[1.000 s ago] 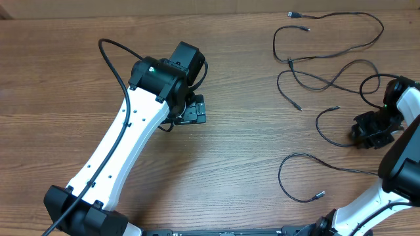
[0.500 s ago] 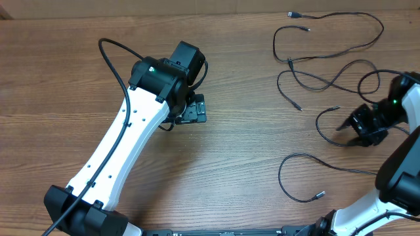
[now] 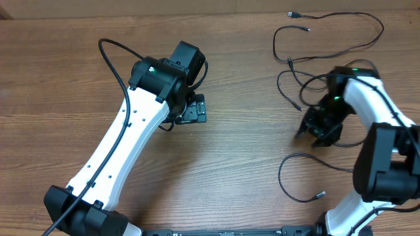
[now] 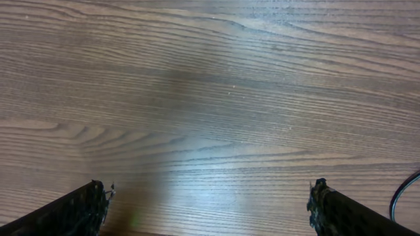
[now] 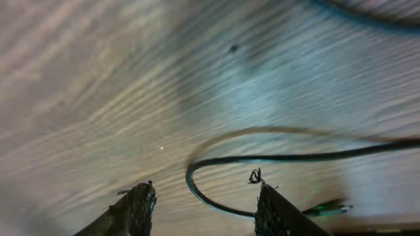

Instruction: Untangle cables

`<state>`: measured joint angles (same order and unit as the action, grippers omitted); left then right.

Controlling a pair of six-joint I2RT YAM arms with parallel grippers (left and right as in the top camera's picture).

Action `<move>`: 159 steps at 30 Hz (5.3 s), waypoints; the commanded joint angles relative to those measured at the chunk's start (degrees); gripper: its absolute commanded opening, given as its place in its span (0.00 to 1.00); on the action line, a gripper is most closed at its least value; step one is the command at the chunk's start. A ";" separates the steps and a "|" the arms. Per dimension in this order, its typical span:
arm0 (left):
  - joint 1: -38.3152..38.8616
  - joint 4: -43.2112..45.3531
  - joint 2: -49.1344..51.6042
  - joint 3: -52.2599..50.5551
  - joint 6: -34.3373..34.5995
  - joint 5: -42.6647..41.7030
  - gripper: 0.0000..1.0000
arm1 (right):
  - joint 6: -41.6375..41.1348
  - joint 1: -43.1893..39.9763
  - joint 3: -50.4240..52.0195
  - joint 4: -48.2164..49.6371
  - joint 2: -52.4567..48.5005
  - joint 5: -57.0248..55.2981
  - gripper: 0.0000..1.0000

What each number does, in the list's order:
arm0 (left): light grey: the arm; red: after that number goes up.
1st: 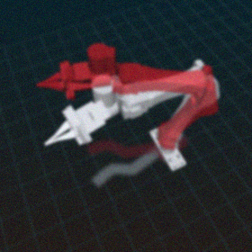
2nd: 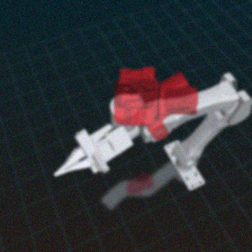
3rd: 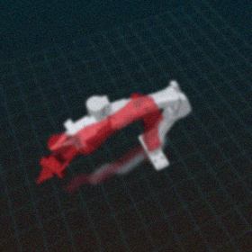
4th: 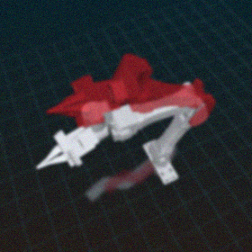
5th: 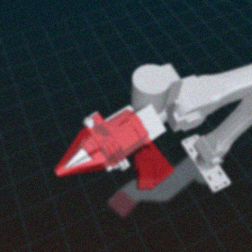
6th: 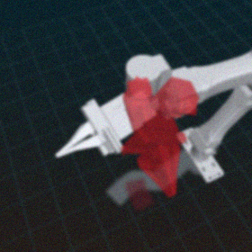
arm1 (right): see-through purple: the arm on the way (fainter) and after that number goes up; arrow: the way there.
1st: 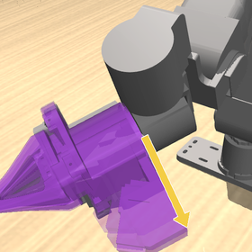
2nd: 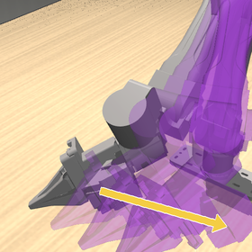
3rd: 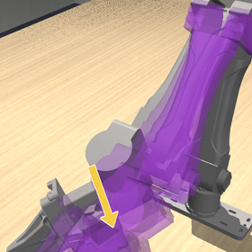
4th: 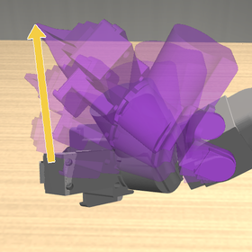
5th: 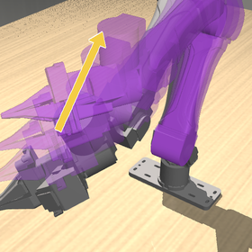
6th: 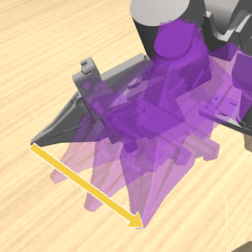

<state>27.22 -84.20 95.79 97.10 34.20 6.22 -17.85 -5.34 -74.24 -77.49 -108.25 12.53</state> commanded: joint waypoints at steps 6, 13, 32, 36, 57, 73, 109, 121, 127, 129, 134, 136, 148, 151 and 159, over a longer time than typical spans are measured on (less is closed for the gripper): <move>-0.20 -0.04 0.11 -0.63 0.52 -0.35 0.99 | -3.65 6.16 1.01 -1.03 1.70 -1.29 0.49; -0.20 -0.46 0.11 -0.63 0.52 -1.40 0.99 | -4.76 8.83 1.01 -1.03 6.36 -0.94 0.45; -0.22 1.33 0.11 -0.63 0.52 -1.36 1.00 | -4.92 12.20 6.80 -1.46 20.57 -7.26 1.00; -0.20 1.36 0.11 -0.63 0.52 -1.36 0.99 | -4.94 12.20 11.63 3.85 20.59 -3.43 1.00; -0.22 2.12 0.11 -0.63 0.52 -1.33 1.00 | -21.40 12.35 29.00 28.76 20.46 -7.04 0.56; -0.22 2.21 0.11 -0.63 0.50 -1.33 1.00 | -24.39 12.57 32.15 32.11 20.15 -8.61 0.32; -0.20 1.49 0.11 -0.63 0.50 -1.36 1.00 | -24.15 12.37 14.78 31.78 20.13 -13.03 0.04; -0.20 1.18 0.11 -0.63 0.52 -1.36 0.99 | -24.13 12.35 14.82 31.45 20.13 -15.02 0.57; -0.20 0.15 0.11 -0.63 0.50 -1.44 1.00 | -23.37 12.35 14.80 29.97 20.15 -14.49 1.00; -0.20 0.26 0.09 -0.61 0.46 -1.79 1.00 | -21.70 12.35 14.53 29.03 20.39 -12.70 1.00; -0.20 0.52 -0.79 0.07 0.09 -1.84 1.00 | -21.24 12.35 11.41 23.54 22.62 -12.50 1.00; -0.17 0.76 -2.27 0.57 0.09 -1.79 0.99 | -20.87 12.35 9.40 20.87 24.48 -13.00 1.00; 7.04 4.96 -20.92 0.52 -2.89 6.62 1.00 | -19.43 12.41 7.65 10.58 44.94 -18.56 1.00; 11.41 4.74 -23.52 0.02 -2.25 7.98 1.00 | -17.42 12.41 9.11 9.68 49.59 -18.69 1.00; 27.26 4.79 -28.09 -8.09 10.03 23.85 1.00 | -17.44 12.41 15.10 8.63 61.02 -18.73 1.00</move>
<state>50.35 -79.37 68.82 92.01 37.43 19.84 -35.99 6.85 -60.82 -68.93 -49.84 -5.39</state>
